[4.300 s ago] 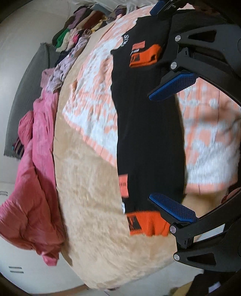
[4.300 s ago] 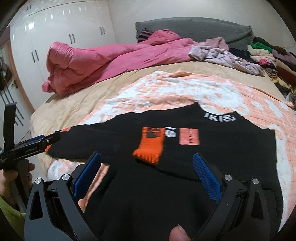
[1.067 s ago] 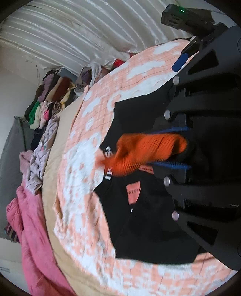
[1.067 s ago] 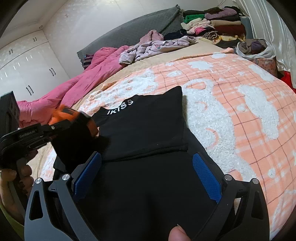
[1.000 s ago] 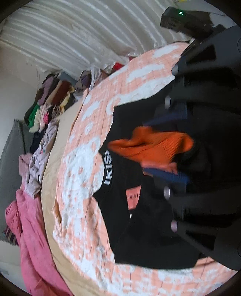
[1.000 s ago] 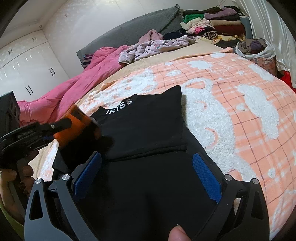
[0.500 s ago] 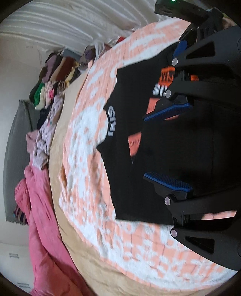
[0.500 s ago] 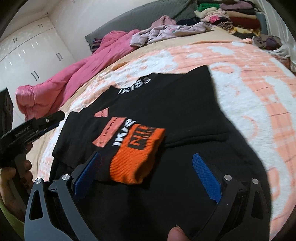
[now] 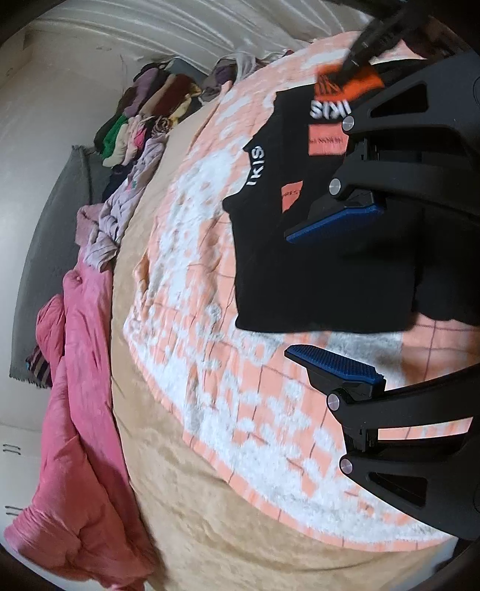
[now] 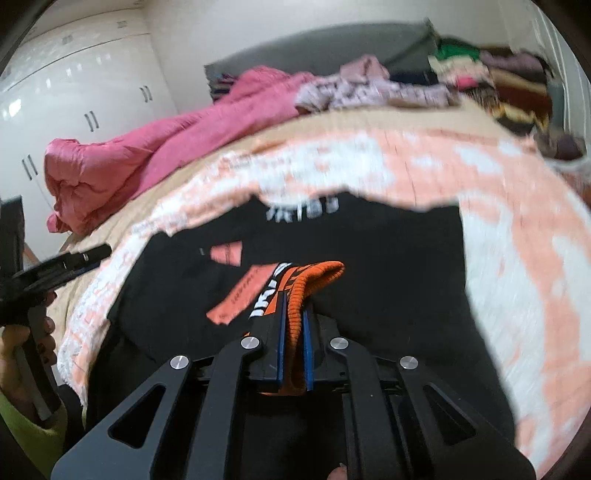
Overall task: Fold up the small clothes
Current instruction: 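Grasp the other orange cuff with the right gripper, lay it toward the collar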
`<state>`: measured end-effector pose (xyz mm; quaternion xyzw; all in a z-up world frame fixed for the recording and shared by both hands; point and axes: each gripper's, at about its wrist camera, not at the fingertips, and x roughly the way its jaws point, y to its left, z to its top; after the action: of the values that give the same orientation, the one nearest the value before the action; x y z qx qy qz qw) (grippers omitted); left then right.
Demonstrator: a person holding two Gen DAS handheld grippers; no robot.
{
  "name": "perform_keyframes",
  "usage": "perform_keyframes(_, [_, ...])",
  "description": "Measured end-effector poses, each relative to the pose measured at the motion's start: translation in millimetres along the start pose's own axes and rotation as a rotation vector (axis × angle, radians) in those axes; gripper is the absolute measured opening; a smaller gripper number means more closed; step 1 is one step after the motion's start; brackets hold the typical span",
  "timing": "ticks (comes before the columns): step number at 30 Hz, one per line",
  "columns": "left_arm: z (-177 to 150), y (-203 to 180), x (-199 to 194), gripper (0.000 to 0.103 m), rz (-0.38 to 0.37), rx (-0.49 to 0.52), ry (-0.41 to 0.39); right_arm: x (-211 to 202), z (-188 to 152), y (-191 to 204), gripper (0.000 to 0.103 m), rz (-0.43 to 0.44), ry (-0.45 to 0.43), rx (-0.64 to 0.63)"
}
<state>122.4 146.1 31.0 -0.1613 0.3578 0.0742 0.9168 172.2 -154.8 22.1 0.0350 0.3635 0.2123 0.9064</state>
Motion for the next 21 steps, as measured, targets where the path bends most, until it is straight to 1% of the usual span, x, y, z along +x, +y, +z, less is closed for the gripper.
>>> perform_keyframes(4, [1.1,-6.1,0.6,0.049,-0.011,0.009,-0.003,-13.3,20.7,-0.3,0.007,-0.055,-0.08,-0.096])
perform_keyframes(7, [0.9,-17.3,6.7,0.049,-0.018,0.036,0.006,-9.5,23.8,-8.8,0.007,-0.121,-0.091,-0.14])
perform_keyframes(10, [-0.9,-33.9,17.5,0.049,-0.025,0.086,0.03,2.2,16.0,-21.1,0.007,-0.184,-0.059,-0.158])
perform_keyframes(14, [-8.8,-53.2,33.6,0.049,-0.039,0.135,0.07,15.1,4.1,-35.1,0.007,-0.211,-0.025,-0.133])
perform_keyframes(16, [-15.3,-61.8,42.8,0.049,-0.037,0.169,0.097,20.4,-0.5,-38.7,0.007,-0.238,-0.003,-0.125])
perform_keyframes(20, [-30.1,-68.2,58.1,0.049,-0.035,0.211,0.154,28.2,-10.2,-46.4,0.007,-0.279,0.057,-0.083])
perform_keyframes(21, [-32.9,-68.8,60.2,0.049,-0.029,0.219,0.161,30.6,-11.6,-48.3,0.01,-0.289,0.071,-0.077])
